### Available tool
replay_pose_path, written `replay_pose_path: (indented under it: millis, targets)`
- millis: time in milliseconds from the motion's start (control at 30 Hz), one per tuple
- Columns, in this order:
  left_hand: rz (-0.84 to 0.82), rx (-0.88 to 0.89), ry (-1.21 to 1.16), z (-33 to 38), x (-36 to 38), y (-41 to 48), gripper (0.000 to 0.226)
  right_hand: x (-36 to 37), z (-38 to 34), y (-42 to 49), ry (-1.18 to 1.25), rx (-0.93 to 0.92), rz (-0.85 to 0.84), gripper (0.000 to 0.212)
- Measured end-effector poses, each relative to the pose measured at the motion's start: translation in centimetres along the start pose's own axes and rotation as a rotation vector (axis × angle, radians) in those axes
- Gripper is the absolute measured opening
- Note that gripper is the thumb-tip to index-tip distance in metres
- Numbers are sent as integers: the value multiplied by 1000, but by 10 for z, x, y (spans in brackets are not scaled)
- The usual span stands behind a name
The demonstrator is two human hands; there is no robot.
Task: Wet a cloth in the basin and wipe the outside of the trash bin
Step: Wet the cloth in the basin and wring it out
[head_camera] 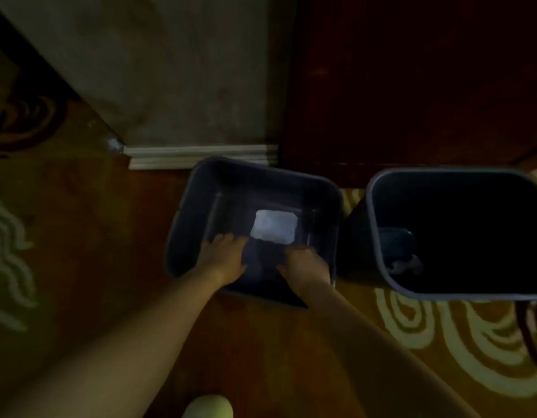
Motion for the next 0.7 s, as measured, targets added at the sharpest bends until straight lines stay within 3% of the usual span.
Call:
replay_pose_path:
  millis: [200, 333, 700]
  targets:
    - [29, 65, -15, 3, 65, 68, 54, 60, 26, 70, -29, 12, -5, 38]
    - [215, 80, -28, -1, 81, 106, 45, 80, 34, 110, -28, -44, 49, 52]
    - [369, 137, 82, 13, 91, 151, 26, 88, 34, 148, -109, -141, 207, 34]
Point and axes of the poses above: each hand's wrist, its own y-axis towards the middle knuckle, its own x-axis out of the palm, z = x × y, the point moved 7 cm from there along y, towards the middle knuckle, and after that the axes turned 4 degrees about z, right-handed, at the moved point
